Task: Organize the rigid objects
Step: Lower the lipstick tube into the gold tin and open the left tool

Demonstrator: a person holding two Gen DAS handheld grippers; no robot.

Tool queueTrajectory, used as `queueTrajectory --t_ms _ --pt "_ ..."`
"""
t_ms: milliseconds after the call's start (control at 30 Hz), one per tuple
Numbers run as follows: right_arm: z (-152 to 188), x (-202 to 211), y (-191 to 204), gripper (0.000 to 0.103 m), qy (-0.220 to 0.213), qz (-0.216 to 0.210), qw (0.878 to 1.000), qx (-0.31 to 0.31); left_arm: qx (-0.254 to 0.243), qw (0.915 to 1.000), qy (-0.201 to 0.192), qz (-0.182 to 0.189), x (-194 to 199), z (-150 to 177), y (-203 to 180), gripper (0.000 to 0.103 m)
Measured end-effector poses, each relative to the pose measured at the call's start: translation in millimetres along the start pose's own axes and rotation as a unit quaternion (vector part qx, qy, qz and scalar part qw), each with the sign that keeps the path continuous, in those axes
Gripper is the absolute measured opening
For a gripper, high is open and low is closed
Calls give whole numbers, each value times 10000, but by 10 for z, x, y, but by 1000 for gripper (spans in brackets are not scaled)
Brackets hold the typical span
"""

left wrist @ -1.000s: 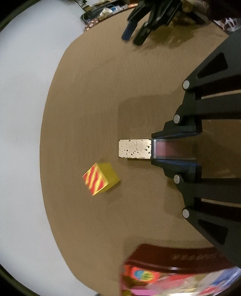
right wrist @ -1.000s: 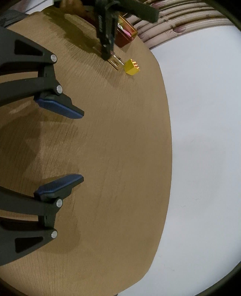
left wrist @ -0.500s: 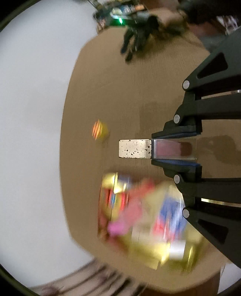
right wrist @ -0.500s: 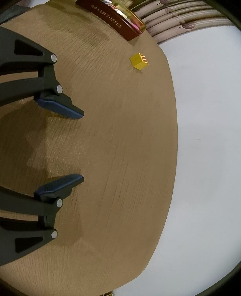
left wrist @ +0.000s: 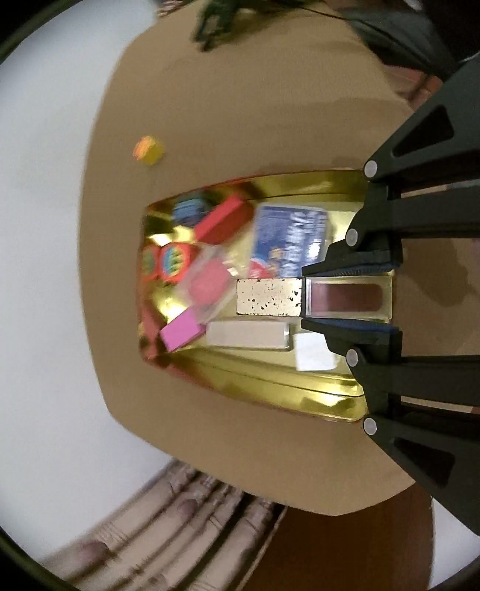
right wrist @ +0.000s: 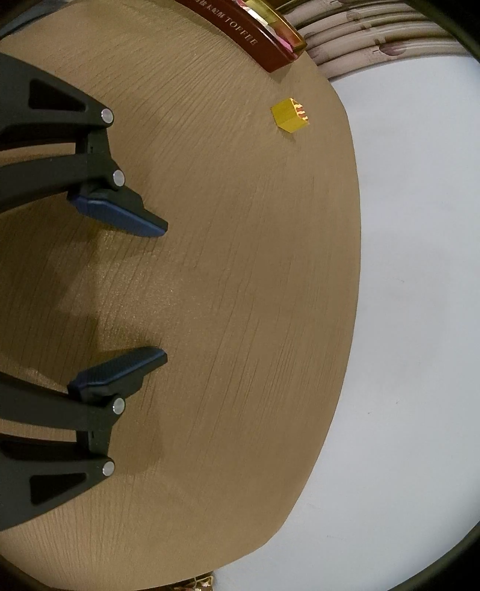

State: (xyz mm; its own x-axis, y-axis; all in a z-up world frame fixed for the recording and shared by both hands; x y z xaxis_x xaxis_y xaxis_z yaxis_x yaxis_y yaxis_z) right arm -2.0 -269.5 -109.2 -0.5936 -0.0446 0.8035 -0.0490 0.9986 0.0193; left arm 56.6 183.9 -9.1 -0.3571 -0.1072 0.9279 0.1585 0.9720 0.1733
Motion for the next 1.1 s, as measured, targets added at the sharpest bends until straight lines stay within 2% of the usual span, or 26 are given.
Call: queueTrajectory --t_ms 67,200,333,400,667,833,933,1000,1100 --pt "7 -7 21 64 0 9 10000 1 -214 9998 37 32 -45 48 -43 17" --pt "6 -30 47 64 4 38 10000 18 -437 9985 -7 330 -25 62 -97 17" --pt "10 -36 58 64 4 49 10000 21 -498 9977 -150 443 39 -23 -134 17" --pt "16 -43 79 64 3 75 10000 39 -486 9974 -162 511 20 -124 -157 17" --pt "28 -40 49 64 1 75 10000 32 -1009 9942 -145 344 -211 -718 -168 17" --pt "24 -45 56 64 0 76 10000 45 -863 9960 34 227 -455 -988 7 17" --pt "24 -43 55 64 1 75 10000 44 -706 9966 263 321 -622 -1034 94 19" --pt "23 -41 55 64 1 75 10000 43 -726 9969 261 182 -674 -1060 153 22" --pt "23 -45 59 64 2 74 10000 41 -595 9975 289 266 -714 -1101 231 23"
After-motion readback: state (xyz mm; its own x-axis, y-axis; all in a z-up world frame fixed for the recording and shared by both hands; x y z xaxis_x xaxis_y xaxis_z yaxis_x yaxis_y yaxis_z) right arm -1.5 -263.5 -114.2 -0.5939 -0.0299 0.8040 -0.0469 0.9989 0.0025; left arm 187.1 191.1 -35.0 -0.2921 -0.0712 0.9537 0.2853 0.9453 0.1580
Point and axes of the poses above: each gripper's, at about its wrist camera, not at the fingertips, and x roughly against the way its jaws point, y to its left, z to its underside, the point moved 6 cm from there along -x, roughly the way its jaws point, and after that the axes turned 4 degrees about y, right-handed, at the moved point
